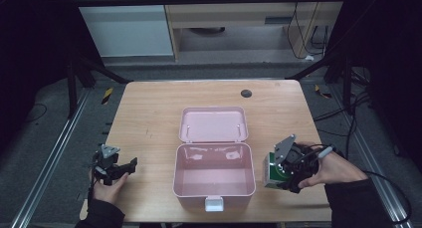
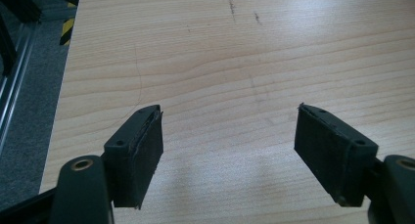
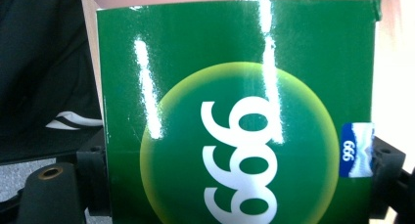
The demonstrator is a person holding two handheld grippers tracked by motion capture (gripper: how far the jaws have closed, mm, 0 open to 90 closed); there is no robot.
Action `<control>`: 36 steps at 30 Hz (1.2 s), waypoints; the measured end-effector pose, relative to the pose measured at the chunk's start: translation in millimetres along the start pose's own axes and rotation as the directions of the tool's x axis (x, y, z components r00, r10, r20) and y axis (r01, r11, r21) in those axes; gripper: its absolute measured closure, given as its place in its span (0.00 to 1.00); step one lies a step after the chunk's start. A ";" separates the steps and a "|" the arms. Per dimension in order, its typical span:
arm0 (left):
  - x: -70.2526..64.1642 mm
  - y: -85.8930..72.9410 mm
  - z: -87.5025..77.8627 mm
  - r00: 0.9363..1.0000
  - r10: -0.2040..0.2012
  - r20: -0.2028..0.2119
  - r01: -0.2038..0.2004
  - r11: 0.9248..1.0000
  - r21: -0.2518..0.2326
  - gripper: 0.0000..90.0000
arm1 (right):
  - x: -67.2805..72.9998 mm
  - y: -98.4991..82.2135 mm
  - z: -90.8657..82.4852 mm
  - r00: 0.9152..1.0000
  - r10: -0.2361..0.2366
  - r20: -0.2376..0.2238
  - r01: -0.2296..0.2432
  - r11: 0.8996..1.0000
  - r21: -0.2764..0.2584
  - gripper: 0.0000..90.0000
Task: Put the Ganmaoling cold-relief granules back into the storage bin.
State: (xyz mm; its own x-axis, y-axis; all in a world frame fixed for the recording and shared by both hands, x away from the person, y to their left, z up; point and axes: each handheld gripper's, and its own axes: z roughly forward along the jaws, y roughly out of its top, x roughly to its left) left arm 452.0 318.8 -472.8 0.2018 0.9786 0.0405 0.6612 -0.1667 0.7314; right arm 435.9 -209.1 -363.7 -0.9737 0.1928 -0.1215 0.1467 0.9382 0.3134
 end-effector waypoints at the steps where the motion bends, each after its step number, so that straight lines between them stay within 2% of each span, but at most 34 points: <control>1: 0.2 0.0 -0.1 1.000 -0.001 0.000 0.001 1.000 -0.001 0.28 | 0.0 0.0 0.0 1.000 0.000 0.000 0.000 1.000 0.000 0.18; 6: 0.0 0.1 0.1 1.000 0.000 0.000 0.000 1.000 0.001 0.28 | -1.0 2.9 -13.3 1.000 0.005 0.004 -0.005 1.000 0.001 0.18; 18: 0.0 0.1 0.2 1.000 0.000 0.000 0.000 1.000 0.002 0.28 | -0.2 19.5 -37.6 1.000 -0.017 0.003 0.017 1.000 0.004 0.18; 36: 0.6 0.2 0.5 1.000 -0.004 -0.012 0.004 1.000 0.000 0.28 | 3.0 57.7 -64.6 0.999 -0.049 0.008 0.049 0.999 -0.010 0.18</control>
State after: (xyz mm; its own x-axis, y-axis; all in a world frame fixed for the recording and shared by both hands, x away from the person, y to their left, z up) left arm 452.6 319.2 -473.0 0.1909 0.9805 0.0458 0.6620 -0.1631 0.7316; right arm 430.1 -173.0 -285.1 -0.9783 0.1490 -0.1438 0.0972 0.9436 0.3165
